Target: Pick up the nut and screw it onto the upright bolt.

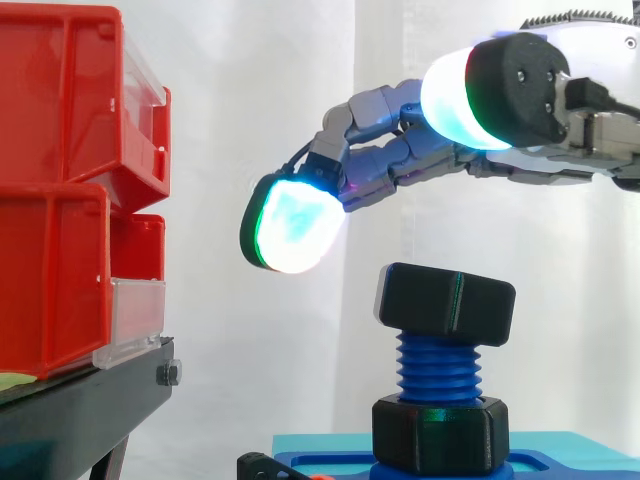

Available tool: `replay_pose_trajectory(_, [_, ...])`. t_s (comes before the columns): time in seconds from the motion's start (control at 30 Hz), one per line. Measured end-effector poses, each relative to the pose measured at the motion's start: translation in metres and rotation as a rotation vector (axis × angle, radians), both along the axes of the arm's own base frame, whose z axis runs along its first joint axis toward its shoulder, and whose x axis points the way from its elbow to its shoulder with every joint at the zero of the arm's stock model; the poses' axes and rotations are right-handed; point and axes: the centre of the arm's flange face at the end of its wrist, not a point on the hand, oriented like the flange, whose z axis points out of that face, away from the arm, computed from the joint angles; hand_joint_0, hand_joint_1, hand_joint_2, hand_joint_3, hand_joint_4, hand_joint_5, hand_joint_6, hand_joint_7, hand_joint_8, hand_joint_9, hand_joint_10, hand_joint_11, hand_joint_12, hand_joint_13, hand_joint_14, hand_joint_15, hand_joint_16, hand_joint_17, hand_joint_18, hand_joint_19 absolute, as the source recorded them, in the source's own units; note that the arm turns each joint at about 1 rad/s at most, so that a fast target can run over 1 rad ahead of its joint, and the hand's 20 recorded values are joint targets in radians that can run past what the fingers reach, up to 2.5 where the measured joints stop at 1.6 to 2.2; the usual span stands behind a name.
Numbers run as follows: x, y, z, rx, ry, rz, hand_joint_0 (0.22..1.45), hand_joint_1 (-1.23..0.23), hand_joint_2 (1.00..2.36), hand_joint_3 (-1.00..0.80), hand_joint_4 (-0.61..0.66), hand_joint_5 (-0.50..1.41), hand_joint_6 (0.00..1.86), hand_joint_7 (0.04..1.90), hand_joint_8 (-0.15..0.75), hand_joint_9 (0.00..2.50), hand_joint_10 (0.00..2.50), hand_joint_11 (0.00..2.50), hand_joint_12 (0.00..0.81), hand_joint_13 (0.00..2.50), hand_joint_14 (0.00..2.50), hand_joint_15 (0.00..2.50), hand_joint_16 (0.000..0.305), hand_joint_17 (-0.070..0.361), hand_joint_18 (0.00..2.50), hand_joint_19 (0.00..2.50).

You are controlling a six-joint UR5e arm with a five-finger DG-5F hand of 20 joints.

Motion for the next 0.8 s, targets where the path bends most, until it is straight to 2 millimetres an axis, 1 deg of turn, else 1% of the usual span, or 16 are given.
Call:
replay_pose_trajectory(0.17, [-0.001, 0.013, -0.001, 0.001, 0.013, 0.01, 0.47, -0.03, 1.0, -0.5, 0.24, -0.1, 0.5, 0.89, 0.213, 0.47, 0.0, 0.0, 0.284, 0.41, 0.0, 0.0, 0.034, 0.076, 0.12, 0.0])
replay_pose_trajectory(0.4, [-0.004, 0.023, -0.005, -0.002, 0.042, 0.025, 0.48, -0.04, 1.0, -0.5, 0.26, -0.09, 0.5, 0.95, 0.223, 0.49, 0.0, 0.0, 0.287, 0.43, 0.0, 0.0, 0.032, 0.073, 0.15, 0.0])
replay_pose_trajectory(0.57, [-0.008, 0.024, -0.009, -0.008, 0.09, 0.027, 0.49, -0.06, 1.0, -0.5, 0.27, -0.08, 0.5, 0.99, 0.228, 0.5, 0.0, 0.0, 0.278, 0.46, 0.0, 0.0, 0.029, 0.066, 0.16, 0.0])
replay_pose_trajectory(0.6, [-0.009, 0.023, -0.011, -0.01, 0.102, 0.027, 0.49, -0.06, 1.0, -0.5, 0.27, -0.08, 0.5, 1.03, 0.23, 0.51, 0.0, 0.0, 0.274, 0.46, 0.0, 0.0, 0.029, 0.064, 0.16, 0.0])
replay_pose_trajectory(0.8, [-0.013, 0.016, -0.014, -0.016, 0.136, 0.022, 0.49, -0.08, 1.0, -0.5, 0.27, -0.07, 0.5, 1.08, 0.236, 0.53, 0.0, 0.0, 0.258, 0.48, 0.0, 0.0, 0.026, 0.057, 0.16, 0.0])
